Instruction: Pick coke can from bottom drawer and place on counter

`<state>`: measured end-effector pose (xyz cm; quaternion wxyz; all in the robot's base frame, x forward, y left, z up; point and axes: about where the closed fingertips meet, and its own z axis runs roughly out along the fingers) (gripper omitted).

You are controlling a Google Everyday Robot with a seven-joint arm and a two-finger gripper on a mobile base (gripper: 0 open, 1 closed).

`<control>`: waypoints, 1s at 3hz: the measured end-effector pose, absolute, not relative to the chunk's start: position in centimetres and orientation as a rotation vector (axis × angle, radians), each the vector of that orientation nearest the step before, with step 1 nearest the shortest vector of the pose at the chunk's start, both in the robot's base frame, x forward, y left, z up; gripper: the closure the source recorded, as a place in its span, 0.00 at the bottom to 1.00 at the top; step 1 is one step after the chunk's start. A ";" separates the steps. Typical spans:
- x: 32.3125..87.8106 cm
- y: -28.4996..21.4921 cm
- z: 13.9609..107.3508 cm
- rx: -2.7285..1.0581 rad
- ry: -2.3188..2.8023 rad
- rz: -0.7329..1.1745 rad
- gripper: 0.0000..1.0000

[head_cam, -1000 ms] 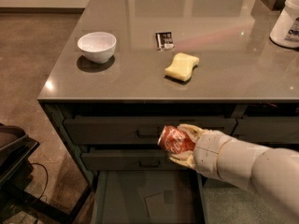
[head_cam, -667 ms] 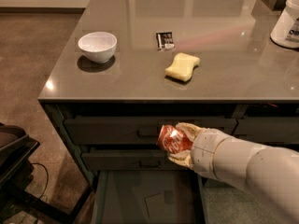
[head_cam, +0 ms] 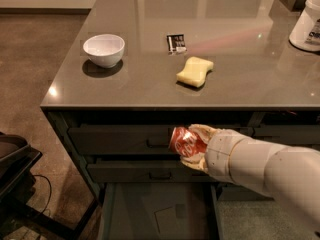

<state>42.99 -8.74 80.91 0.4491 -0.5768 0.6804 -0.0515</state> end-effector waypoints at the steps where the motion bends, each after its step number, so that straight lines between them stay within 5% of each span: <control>1: 45.3 -9.6 83.5 -1.481 1.632 -0.204 1.00; 3: 52.0 -13.5 92.2 -1.581 1.555 -0.449 1.00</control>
Offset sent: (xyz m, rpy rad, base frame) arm 0.1068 -0.0564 0.1372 -0.3042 -0.1996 0.0355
